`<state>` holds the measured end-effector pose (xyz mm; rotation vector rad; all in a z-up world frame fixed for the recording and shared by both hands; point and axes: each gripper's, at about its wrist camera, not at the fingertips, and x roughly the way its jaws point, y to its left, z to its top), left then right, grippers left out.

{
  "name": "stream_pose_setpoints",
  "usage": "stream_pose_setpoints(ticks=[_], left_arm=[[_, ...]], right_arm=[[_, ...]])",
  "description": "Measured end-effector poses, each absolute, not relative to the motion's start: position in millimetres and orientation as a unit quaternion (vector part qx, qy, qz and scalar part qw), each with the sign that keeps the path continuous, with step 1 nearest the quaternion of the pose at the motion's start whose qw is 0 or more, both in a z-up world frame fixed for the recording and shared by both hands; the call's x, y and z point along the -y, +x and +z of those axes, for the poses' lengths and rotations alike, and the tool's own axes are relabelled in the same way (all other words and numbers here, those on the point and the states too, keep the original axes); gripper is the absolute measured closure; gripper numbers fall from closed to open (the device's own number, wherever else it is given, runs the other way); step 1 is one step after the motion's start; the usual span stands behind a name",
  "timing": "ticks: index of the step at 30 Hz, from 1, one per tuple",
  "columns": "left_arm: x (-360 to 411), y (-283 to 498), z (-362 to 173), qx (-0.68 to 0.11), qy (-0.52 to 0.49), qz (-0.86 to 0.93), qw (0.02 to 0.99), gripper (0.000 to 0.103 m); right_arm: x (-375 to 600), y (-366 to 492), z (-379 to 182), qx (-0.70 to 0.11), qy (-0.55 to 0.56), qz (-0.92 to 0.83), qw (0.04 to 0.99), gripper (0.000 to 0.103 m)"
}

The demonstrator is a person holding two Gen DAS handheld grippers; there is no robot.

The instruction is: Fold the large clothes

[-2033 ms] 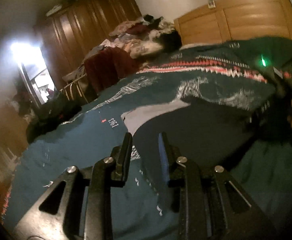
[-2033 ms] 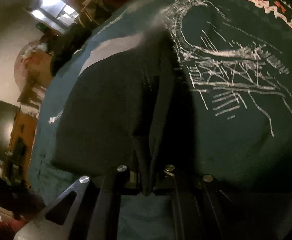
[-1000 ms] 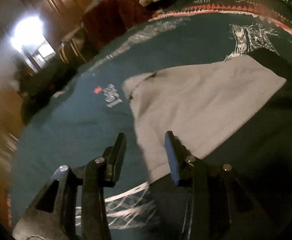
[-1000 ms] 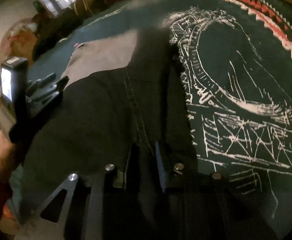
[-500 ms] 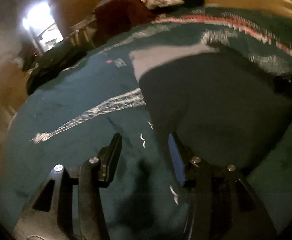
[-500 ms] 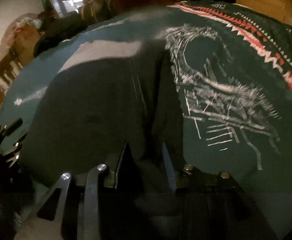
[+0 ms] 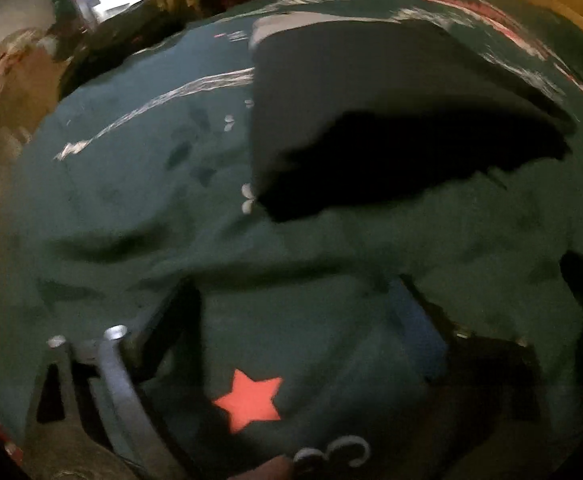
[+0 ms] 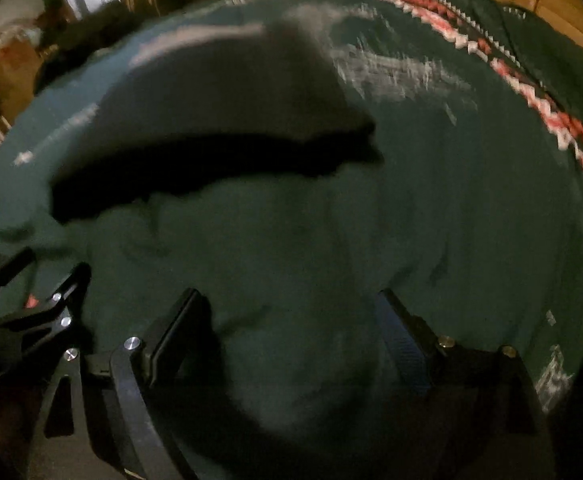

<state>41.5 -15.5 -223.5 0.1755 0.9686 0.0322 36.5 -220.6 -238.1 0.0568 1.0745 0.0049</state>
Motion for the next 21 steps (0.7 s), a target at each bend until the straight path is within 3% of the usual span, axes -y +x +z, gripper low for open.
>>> stream_pose_setpoints(ticks=[3,5,21], left_arm=[[3,48,-227,-0.484,0.039,0.002,0.874,0.0],[4,49,-228,-0.482,0.043,0.0,0.875,0.0],[-6,49,-233,-0.465,0.014,-0.019,0.885,0.0]], right_arm=[[217,32,-242,-0.504,0.008,-0.006,0.864,0.01],[217,36,-244,-0.507,0.001,-0.009,0.862,0.0],[218,50,-252,-0.518,0.006,-0.01,0.855,0.0]])
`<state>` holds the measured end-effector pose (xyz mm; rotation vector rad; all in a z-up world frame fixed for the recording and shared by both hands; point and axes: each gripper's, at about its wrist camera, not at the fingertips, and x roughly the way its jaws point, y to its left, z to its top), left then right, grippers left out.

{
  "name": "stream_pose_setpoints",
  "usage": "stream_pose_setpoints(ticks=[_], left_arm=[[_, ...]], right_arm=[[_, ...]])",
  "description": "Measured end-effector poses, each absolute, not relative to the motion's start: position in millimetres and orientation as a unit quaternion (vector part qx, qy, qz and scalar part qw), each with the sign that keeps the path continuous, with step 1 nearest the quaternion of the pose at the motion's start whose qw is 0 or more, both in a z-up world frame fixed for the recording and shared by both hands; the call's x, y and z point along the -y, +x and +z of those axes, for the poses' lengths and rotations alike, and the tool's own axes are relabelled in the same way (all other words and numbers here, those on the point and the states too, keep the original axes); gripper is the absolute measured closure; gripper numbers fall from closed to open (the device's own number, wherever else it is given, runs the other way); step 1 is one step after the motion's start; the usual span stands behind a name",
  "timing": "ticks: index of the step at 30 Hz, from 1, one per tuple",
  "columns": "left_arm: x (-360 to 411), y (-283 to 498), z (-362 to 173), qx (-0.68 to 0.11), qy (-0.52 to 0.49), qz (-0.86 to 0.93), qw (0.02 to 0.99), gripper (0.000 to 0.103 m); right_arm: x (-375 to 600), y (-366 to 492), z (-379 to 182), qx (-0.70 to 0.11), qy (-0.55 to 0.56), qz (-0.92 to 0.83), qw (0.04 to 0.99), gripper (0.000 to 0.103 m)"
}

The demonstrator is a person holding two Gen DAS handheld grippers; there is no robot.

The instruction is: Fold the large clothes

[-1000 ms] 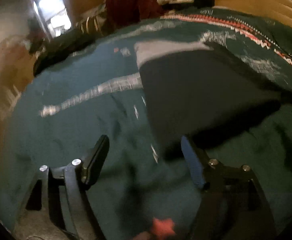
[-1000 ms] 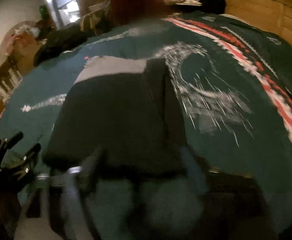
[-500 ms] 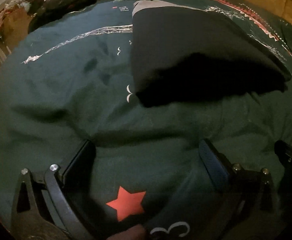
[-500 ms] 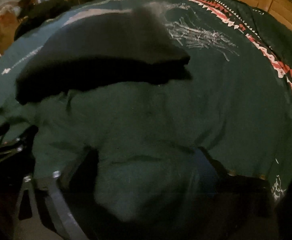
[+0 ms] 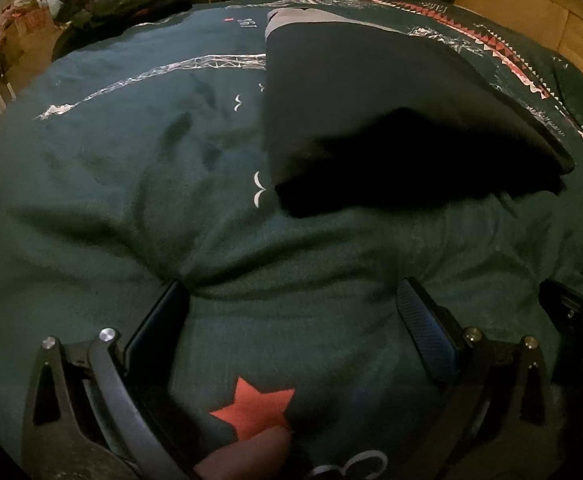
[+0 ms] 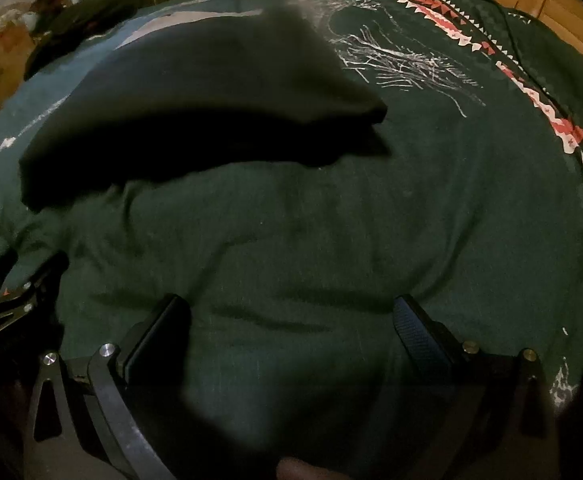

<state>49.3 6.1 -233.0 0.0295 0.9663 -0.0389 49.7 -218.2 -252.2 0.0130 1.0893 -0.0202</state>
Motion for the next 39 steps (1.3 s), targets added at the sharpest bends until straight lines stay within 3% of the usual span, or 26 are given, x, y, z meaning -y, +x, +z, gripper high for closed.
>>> stream_pose_setpoints(ticks=[13,16,22,25,30,39], left_arm=[[-5,51,-230,-0.469,0.015,-0.016,0.883,0.0],[-1,50,-201,-0.455,0.04,-0.021,0.889,0.0],[2,19,-85,-0.309,0.084,0.016,0.947,0.0],[-2,9,-48,-0.283,0.077,0.018,0.956,0.0],[-9,2,-23,-0.283,0.044,0.021,0.958,0.0],[0,1,-24,-0.316,0.021,0.009,0.949,0.0]], right_arm=[[219,53,-254,-0.518,0.0,-0.011,0.855,0.0],[217,53,-245,-0.517,-0.002,-0.007,0.856,0.0],[204,41,-154,-0.438,0.002,0.016,0.899,0.0],[192,34,-101,-0.394,-0.001,0.034,0.919,0.0],[176,27,-54,-0.376,0.024,0.055,0.925,0.0],[165,5,-34,-0.368,0.0,0.034,0.929,0.0]])
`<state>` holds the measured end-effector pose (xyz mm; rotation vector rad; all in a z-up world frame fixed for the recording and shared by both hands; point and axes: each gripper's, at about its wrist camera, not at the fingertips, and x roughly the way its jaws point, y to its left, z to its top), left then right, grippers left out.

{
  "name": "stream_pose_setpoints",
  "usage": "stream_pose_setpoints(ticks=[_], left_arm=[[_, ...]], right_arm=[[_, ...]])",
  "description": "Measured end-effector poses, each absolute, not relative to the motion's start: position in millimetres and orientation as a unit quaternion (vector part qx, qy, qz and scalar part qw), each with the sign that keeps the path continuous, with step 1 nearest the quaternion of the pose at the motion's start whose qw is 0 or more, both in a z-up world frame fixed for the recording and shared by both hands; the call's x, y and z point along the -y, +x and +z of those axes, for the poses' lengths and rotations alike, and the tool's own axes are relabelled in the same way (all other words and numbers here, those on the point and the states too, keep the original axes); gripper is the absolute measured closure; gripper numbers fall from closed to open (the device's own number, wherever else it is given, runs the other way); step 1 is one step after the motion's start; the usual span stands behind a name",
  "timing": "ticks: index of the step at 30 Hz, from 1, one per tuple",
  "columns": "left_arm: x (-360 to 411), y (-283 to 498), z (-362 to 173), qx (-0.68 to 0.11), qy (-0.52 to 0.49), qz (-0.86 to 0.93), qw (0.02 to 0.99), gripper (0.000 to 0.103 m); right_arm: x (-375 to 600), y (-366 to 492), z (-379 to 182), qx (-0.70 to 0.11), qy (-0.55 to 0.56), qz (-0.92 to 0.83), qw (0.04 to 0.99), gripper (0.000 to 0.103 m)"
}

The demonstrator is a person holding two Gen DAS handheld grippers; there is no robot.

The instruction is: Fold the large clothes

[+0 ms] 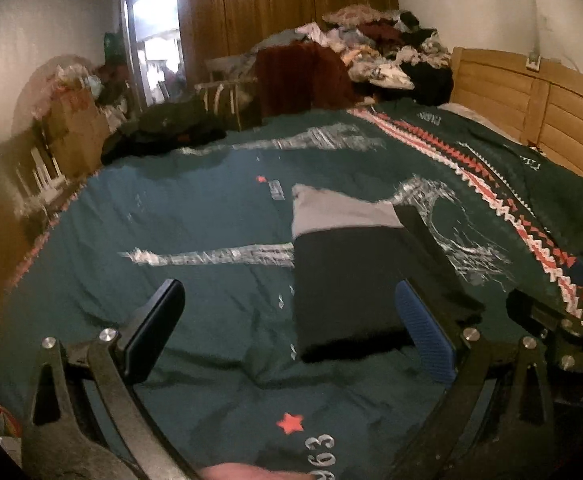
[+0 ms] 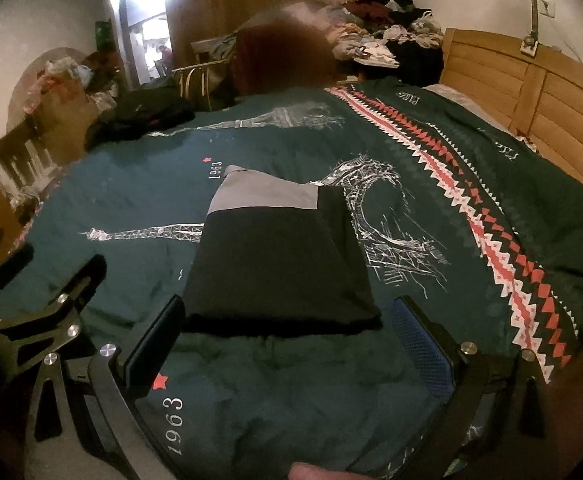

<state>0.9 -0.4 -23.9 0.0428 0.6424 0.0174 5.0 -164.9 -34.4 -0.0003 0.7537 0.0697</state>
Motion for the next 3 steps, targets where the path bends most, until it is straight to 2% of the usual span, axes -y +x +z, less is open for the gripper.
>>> stream_pose_setpoints(ticks=[3], left_arm=[[5.7,-2.5,-23.6,-0.323,0.02,-0.003,0.946,0.0]], right_arm=[[168.4,-0.7,-34.3,-0.37,0.001,0.024,0.929,0.0]])
